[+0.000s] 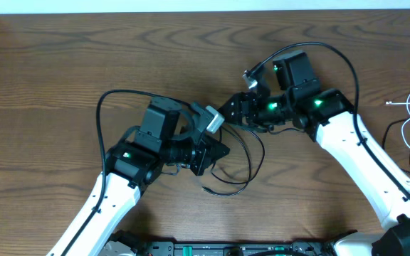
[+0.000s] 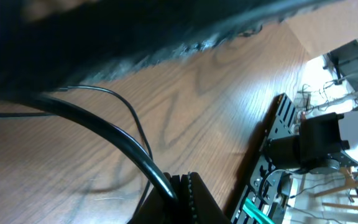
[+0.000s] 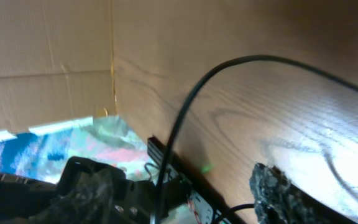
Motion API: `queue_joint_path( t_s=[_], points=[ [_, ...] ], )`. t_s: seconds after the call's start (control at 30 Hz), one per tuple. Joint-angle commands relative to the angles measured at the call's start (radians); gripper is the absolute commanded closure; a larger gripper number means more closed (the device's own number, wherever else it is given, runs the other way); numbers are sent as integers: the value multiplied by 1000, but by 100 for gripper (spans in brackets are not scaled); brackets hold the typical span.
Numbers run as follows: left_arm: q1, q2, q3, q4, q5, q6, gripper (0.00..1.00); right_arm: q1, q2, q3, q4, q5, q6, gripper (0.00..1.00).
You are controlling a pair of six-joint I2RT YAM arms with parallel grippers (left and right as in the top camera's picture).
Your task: Untangle cables
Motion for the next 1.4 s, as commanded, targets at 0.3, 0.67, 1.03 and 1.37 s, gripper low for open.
queue_joint_path(
  t_s=[0.3, 0.67, 1.03, 1.37],
  points=[
    [-48, -2, 22, 1, -14, 26, 92, 36, -3, -5, 29, -29, 44, 83],
    [-48, -2, 22, 35, -66, 29, 92, 37, -3, -5, 29, -66, 44, 90],
    [-48, -3, 23, 71, -66, 29, 92, 43, -3, -6, 16, -77, 44, 99],
    [-47, -3, 22, -27, -383, 5, 30, -6, -3, -6, 15, 95, -68, 99]
  ],
)
